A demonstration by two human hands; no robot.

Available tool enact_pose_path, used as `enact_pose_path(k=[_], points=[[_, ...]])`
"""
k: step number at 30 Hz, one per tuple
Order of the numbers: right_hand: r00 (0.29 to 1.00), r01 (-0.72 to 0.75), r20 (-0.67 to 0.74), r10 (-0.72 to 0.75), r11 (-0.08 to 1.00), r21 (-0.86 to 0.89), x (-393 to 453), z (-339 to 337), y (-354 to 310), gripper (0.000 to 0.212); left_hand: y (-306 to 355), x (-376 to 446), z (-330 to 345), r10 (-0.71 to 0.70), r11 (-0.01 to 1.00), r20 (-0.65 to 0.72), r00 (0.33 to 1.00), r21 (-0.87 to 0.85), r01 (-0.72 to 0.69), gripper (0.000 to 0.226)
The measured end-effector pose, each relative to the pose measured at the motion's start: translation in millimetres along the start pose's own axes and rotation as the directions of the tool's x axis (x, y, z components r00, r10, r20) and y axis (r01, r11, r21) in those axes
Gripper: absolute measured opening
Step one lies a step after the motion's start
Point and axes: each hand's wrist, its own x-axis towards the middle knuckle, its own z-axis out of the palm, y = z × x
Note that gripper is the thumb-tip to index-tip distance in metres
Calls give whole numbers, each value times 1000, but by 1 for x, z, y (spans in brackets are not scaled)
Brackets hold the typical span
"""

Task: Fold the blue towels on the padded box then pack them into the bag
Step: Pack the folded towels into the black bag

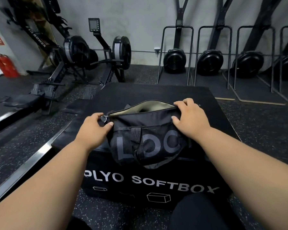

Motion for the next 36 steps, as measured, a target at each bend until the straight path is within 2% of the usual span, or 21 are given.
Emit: enact_pose_path(k=[2,3,7,12,17,21,25,31,36], points=[[1000,12,18,-13,999,40,-3,7,-15,54,-2,-3,5,-39,996,11,999,-75,39,25],[1000,16,22,-18,997,69,-4,11,-23,54,-3,-4,7,-56,992,3,998,-110,56,18],[993,101,35,-112,967,234,-12,27,-67,50,-4,-5,9,-40,965,10,999,-259,41,31],[973,175,66,-219,896,407,-10,38,-130,44,-6,-4,11,-38,923,15,999,-383,40,7],[962,169,116,-245,877,450,3,48,-170,37,-8,0,8,-26,880,3,1000,-474,24,16],[976,69,141,-166,849,524,13,55,-181,29,-15,8,5,-14,836,41,999,-548,34,32],[973,-3,193,-126,831,556,20,64,-180,29,-19,12,8,-36,818,60,998,-572,64,46],[959,-53,249,-137,774,631,26,70,-185,30,-21,12,13,-39,784,57,998,-617,66,24],[966,-94,236,-103,714,694,26,68,-188,26,-24,9,9,-44,757,52,998,-650,67,24]])
